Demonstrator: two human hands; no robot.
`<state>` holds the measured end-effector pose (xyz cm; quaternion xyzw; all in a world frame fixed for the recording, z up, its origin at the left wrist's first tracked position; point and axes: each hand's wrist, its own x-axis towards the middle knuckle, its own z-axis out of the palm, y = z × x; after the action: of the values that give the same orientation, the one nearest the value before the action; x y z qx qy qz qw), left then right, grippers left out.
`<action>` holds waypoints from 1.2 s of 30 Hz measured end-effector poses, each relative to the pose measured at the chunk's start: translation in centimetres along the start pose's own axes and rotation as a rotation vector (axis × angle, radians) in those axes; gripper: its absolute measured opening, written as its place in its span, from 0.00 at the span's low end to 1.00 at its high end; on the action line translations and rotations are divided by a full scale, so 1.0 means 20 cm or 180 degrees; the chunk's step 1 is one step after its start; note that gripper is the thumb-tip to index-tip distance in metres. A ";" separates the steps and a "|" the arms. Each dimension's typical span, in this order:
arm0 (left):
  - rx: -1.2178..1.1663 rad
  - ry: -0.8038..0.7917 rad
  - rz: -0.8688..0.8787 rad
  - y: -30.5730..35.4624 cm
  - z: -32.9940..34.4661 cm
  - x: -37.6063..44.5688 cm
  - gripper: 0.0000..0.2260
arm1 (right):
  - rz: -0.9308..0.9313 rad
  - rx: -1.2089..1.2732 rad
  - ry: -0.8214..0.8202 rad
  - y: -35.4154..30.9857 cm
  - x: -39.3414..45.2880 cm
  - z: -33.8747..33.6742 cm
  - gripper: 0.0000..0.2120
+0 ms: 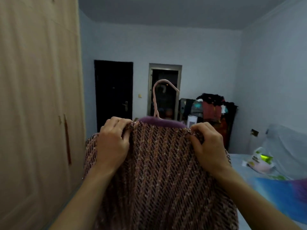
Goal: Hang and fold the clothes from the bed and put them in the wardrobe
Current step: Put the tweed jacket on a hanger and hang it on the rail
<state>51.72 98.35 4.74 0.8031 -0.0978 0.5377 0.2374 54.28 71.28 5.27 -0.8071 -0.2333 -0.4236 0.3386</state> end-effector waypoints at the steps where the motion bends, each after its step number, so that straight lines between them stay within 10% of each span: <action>1: 0.0065 -0.0101 0.0089 0.02 -0.07 -0.01 0.09 | 0.0001 0.0095 -0.0016 -0.01 -0.02 -0.01 0.05; 17: 0.0372 -0.1009 -0.0565 0.14 -1.49 -0.48 0.14 | -0.0939 0.2016 -0.2171 -0.90 -0.16 0.19 0.14; 36: -0.0091 -0.1325 -0.2112 -0.01 -2.83 -1.08 0.06 | -0.1869 0.2037 -0.1035 -2.36 -0.79 0.98 0.07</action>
<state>-3.03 123.94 2.56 0.8796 0.1136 0.2559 0.3846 24.80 115.61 0.39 -0.6178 -0.6210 -0.2763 0.3954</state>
